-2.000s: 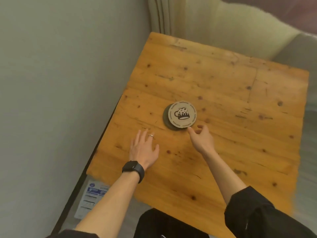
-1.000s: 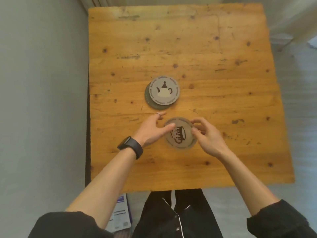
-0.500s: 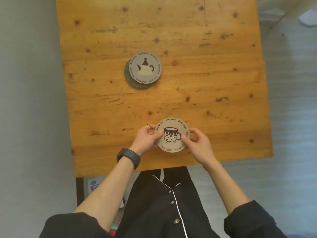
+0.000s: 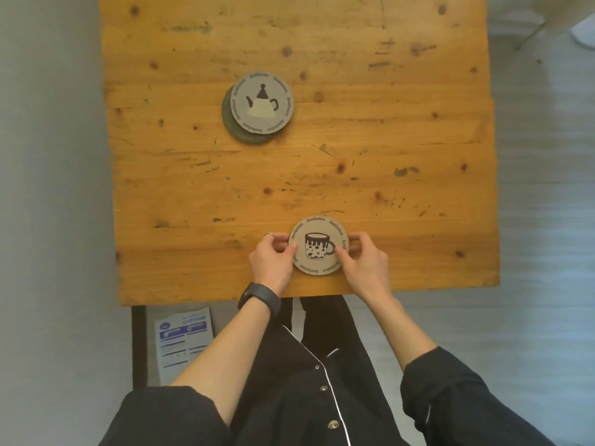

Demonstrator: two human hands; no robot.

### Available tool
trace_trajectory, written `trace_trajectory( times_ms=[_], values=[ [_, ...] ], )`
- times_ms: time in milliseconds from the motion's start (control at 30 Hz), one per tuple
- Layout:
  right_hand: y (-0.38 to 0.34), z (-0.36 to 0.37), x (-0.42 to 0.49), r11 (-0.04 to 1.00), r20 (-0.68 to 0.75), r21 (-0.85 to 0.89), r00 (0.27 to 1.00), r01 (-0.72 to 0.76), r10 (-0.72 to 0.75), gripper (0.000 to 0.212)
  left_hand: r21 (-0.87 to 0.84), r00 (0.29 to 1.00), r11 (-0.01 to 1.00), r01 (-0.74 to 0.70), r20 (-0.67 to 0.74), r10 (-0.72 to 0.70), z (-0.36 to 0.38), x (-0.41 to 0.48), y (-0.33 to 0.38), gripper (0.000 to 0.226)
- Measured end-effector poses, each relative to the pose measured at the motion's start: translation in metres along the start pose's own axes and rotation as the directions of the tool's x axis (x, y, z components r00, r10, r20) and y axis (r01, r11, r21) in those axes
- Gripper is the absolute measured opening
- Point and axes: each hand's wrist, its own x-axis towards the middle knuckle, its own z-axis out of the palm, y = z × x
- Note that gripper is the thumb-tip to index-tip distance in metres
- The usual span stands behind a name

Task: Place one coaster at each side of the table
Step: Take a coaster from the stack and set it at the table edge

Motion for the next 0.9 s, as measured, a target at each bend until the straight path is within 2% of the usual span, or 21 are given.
trace_trajectory(
  times_ms=[200, 400, 700, 900],
  values=[
    [-0.001, 0.01, 0.005, 0.994, -0.03, -0.045, 0.994, 0.099, -0.101, 0.025, -0.029, 0.987, 1.0, -0.006, -0.158, 0.001, 0.002, -0.004, -0.002, 0.016],
    [-0.011, 0.017, 0.008, 0.992, -0.01, -0.027, 0.992, 0.125, -0.125, 0.026, -0.035, 0.977, 0.999, -0.015, -0.212, 0.007, -0.004, -0.003, -0.005, 0.018],
    [-0.015, 0.018, 0.008, 0.992, -0.024, -0.12, 0.998, 0.047, -0.05, 0.021, -0.006, 0.984, 0.998, -0.061, -0.17, 0.059, -0.008, 0.0, -0.01, 0.013],
    [-0.018, 0.009, 0.011, 0.985, -0.022, -0.17, 1.0, 0.015, -0.019, 0.019, 0.123, 0.994, 0.991, -0.047, -0.093, 0.058, -0.008, 0.0, -0.014, 0.012]
  ],
)
